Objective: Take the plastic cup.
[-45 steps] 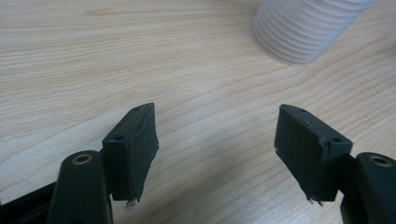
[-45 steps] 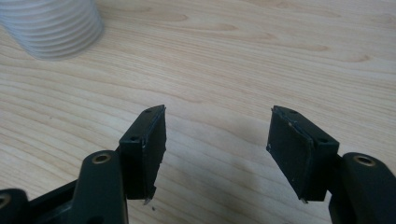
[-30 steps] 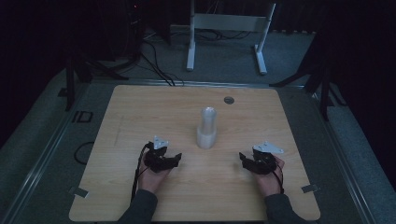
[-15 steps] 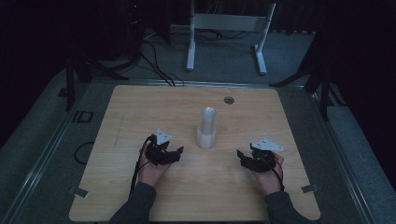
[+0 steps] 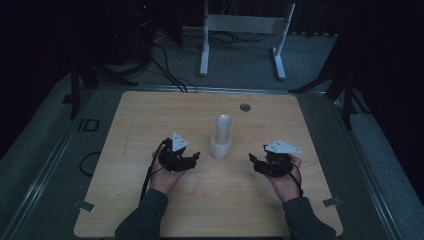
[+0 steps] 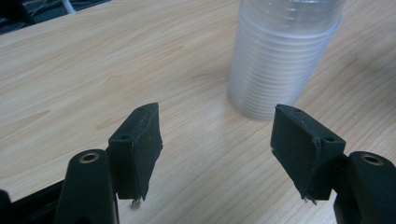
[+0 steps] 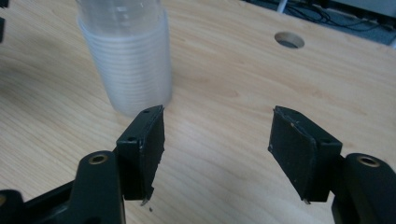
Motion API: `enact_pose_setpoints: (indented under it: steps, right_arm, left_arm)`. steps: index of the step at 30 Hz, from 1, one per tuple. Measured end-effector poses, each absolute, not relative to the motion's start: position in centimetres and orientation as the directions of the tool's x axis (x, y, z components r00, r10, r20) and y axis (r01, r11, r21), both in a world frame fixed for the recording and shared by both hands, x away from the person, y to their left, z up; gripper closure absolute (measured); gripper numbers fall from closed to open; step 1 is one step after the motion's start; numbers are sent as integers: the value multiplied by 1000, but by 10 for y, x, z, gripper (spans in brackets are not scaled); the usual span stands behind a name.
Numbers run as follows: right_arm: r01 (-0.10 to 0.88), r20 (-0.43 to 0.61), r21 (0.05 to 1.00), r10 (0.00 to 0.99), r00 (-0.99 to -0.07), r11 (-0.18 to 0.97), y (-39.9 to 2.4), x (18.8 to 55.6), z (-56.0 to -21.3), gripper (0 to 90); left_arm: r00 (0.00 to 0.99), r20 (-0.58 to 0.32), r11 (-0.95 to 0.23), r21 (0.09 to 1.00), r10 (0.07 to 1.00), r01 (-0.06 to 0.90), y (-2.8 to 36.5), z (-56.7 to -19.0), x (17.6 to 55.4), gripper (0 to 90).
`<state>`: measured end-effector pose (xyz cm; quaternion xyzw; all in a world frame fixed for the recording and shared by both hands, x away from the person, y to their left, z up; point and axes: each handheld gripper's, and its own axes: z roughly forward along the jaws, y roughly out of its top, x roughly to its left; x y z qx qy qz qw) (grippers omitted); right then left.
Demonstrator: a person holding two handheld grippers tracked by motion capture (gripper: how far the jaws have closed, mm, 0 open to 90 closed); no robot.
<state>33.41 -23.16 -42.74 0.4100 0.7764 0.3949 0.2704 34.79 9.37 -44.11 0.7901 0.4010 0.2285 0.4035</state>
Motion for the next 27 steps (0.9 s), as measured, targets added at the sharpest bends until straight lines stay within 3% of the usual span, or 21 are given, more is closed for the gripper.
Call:
enact_pose_setpoints:
  steps: [27]
  right_arm:
    - [367,-102,859,822,-560,357,-209,348,-394,343]
  left_arm:
    - [617,9,-343,838,787,424,73,-434,358,313]
